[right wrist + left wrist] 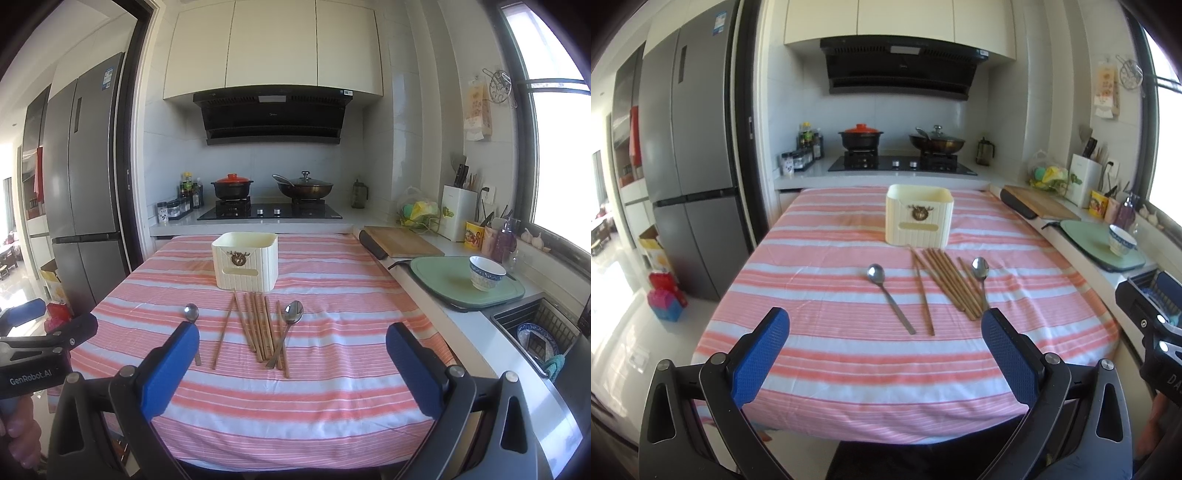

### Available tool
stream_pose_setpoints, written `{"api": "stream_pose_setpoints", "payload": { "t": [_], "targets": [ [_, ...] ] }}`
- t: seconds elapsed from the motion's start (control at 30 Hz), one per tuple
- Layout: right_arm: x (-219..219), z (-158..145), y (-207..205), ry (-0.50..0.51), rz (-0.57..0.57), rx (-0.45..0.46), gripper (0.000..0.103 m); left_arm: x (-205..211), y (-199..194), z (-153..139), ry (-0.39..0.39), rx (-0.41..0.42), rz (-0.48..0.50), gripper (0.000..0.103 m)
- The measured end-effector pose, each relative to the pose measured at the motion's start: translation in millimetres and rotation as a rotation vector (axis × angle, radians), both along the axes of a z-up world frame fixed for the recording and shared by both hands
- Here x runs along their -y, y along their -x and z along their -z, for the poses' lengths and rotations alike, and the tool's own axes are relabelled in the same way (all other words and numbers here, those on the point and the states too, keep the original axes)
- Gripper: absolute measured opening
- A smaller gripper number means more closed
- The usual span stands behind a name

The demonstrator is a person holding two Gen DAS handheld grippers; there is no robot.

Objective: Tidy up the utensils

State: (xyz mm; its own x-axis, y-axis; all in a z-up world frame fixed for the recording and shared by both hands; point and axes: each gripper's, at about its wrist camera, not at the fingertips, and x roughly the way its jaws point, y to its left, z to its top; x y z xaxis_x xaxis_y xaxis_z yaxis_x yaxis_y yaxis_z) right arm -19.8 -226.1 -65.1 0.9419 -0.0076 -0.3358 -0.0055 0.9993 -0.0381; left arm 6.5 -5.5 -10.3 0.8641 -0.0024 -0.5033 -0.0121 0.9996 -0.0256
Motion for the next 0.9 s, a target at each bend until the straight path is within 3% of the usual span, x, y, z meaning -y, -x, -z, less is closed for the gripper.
{"api": "stream_pose_setpoints", "payload": {
  "t": [0.9],
  "targets": [
    [0.2,3.2,-1.8,0.000,0.002,-0.013,0.103,-1.1,-5.1,4.2,0.010,-0.023,-0.006,0.103]
  ]
}}
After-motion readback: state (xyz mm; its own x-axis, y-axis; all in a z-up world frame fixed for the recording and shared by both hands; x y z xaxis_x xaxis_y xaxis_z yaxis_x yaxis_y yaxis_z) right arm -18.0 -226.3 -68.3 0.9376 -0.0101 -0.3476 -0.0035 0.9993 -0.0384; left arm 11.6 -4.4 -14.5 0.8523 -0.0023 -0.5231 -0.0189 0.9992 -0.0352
